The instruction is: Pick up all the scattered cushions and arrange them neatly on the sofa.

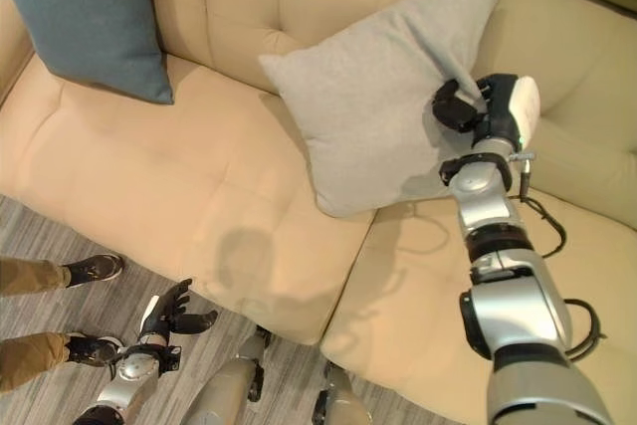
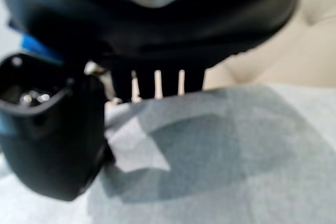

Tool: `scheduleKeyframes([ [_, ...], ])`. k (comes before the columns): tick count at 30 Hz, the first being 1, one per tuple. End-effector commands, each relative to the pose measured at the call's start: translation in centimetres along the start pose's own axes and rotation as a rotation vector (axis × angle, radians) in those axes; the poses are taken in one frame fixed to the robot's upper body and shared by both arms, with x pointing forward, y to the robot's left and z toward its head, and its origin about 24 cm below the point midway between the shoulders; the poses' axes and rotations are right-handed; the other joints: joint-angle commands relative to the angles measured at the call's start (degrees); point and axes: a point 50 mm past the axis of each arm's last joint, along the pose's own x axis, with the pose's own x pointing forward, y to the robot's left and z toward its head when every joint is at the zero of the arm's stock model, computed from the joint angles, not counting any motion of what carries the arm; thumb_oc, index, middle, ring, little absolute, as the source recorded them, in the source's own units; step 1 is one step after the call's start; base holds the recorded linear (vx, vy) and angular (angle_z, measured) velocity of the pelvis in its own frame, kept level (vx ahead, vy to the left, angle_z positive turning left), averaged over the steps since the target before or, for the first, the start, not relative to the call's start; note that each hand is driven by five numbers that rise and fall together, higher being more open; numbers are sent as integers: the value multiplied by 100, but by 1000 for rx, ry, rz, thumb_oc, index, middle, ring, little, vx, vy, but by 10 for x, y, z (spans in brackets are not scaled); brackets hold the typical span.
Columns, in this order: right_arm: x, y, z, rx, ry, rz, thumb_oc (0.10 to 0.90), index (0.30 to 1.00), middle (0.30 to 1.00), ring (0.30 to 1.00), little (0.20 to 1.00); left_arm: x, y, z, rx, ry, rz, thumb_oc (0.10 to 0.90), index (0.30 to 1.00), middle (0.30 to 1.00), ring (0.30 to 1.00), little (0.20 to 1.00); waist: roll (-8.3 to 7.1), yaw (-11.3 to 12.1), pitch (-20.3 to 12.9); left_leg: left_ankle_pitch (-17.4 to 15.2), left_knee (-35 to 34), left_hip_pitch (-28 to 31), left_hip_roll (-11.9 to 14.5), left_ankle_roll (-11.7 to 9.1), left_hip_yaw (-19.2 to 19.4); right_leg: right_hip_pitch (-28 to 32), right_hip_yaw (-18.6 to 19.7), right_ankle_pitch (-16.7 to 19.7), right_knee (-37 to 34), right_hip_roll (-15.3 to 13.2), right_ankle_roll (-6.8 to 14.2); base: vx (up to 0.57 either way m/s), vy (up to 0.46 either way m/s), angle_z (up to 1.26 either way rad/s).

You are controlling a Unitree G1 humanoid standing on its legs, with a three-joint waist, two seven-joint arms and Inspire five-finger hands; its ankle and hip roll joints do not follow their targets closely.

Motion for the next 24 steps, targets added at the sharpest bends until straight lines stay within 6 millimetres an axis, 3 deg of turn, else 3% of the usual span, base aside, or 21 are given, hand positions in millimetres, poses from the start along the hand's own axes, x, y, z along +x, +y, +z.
scheduleKeyframes([
  [1,7,-23,5,79,-11,-161,400,300,300,300,300,1,1,0,-25,-13,24,800,900,900,900,900,27,-117,-83,-638,-66,316,-187,-278,124,-150,305,-21,28,39,252,0,0,0],
  [7,1,-21,-10,103,41,-181,400,300,300,300,300,0,-2,-2,-28,-4,17,800,900,900,900,900,115,-152,-79,-634,-66,321,-192,-273,137,-160,314,-14,28,32,244,-12,4,-1],
  [15,-22,0,-44,150,151,-161,400,300,300,300,300,-2,-6,-5,-38,10,16,800,900,900,900,900,251,-213,-61,-634,-66,342,-199,-258,159,-164,333,-4,29,20,226,-12,4,-1],
  [24,-40,21,-58,161,203,-112,400,300,300,300,300,-1,-9,-4,-38,8,13,800,900,900,900,900,359,-239,-59,-633,-66,329,-212,-246,199,-215,359,27,33,-8,219,-17,9,-3],
])
